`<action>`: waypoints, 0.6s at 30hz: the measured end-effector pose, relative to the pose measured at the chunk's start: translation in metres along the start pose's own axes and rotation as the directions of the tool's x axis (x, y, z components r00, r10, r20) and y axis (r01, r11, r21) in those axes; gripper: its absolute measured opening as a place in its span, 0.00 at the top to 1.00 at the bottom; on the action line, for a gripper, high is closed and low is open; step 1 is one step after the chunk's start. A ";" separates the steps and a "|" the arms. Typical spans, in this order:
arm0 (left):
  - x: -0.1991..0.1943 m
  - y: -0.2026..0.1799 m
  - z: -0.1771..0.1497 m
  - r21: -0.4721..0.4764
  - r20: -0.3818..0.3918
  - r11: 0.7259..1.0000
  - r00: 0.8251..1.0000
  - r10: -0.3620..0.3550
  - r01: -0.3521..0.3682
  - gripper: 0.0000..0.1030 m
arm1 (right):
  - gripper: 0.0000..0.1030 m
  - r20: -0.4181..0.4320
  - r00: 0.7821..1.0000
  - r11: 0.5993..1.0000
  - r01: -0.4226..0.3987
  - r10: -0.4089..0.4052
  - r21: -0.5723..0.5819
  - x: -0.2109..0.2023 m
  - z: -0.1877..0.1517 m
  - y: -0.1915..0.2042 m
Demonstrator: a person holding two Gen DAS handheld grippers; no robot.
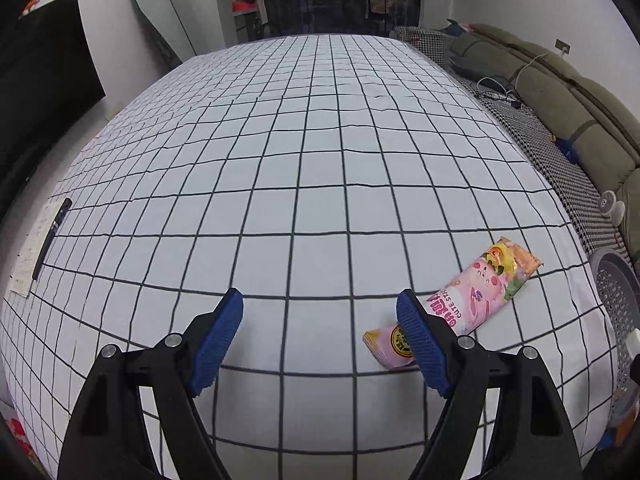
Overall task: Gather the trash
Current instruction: 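Grasp the pink snack tube with the left tool while the right tool holds the cap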
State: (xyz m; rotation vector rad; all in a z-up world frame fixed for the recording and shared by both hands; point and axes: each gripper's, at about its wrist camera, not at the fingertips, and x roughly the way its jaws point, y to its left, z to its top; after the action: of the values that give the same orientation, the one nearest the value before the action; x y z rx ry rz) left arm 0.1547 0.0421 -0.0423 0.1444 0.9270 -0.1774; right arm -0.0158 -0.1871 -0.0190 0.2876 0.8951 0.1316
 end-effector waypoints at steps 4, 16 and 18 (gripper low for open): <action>-0.012 -0.018 -0.013 0.014 -0.005 0.999 0.999 -0.037 0.037 0.25 | 0.62 -0.003 1.000 1.000 -0.013 0.013 0.005 -0.001 -0.004 -0.004; -0.053 -0.057 -0.027 0.059 0.049 0.994 0.994 -0.095 0.092 0.25 | 0.62 0.007 1.000 0.999 -0.021 0.021 0.043 -0.007 -0.017 -0.026; -0.055 -0.065 -0.026 0.076 0.055 0.992 0.993 -0.100 0.096 0.25 | 0.62 0.009 1.000 0.998 -0.024 0.024 0.051 -0.008 -0.019 -0.030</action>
State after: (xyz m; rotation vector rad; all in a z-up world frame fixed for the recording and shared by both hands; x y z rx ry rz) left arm 0.0885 -0.0108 -0.0163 0.1607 0.8694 -0.3055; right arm -0.0357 -0.2138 -0.0332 0.3465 0.8878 0.1295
